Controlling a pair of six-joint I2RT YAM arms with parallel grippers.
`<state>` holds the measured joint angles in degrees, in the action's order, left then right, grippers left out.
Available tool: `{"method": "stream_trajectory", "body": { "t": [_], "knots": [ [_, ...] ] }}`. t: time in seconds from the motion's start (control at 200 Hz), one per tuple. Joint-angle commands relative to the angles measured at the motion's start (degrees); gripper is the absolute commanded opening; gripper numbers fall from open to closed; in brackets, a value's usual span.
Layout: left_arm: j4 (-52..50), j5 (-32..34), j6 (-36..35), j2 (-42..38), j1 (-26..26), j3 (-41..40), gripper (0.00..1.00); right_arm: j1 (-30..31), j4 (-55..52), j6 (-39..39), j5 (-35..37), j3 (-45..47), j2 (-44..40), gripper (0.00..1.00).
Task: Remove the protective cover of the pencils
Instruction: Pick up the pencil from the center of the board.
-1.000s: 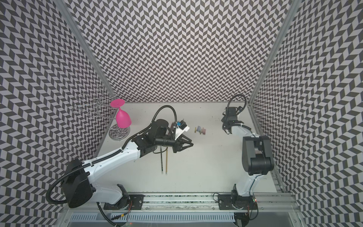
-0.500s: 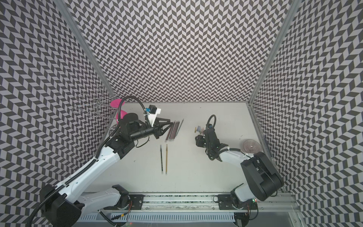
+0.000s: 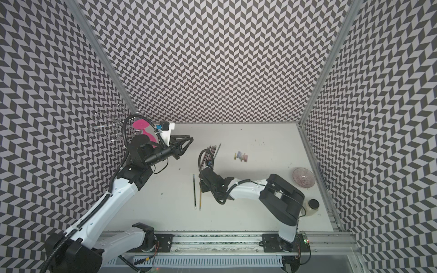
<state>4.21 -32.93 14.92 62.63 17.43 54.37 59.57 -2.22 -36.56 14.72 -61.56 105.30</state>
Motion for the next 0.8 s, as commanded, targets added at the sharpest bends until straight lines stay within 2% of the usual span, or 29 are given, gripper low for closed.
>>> {"method": "stream_trajectory", "body": {
  "t": [0.0,0.35,0.661,0.696,0.796],
  "knots": [
    [2.4,-2.2,1.5,-0.2,-0.7,-0.5,0.33,1.5,-7.2,-1.6,8.8,-6.1,4.5,0.45],
    [2.6,-2.8,1.8,0.0,-1.3,-0.6,0.33,2.2,-15.2,-2.3,13.2,-18.1,14.8,0.41],
    [2.9,-3.3,2.2,0.3,-1.6,-0.7,0.33,2.1,-11.9,-4.4,10.9,-11.1,12.6,0.35],
    [2.9,-3.3,2.1,0.3,-1.5,-0.6,0.33,2.1,-11.2,-4.8,10.6,-9.6,11.8,0.33],
    [3.0,-3.3,2.2,0.5,-1.5,-0.7,0.33,2.1,-9.1,-5.4,9.8,-5.9,9.6,0.14]
  ]
}}
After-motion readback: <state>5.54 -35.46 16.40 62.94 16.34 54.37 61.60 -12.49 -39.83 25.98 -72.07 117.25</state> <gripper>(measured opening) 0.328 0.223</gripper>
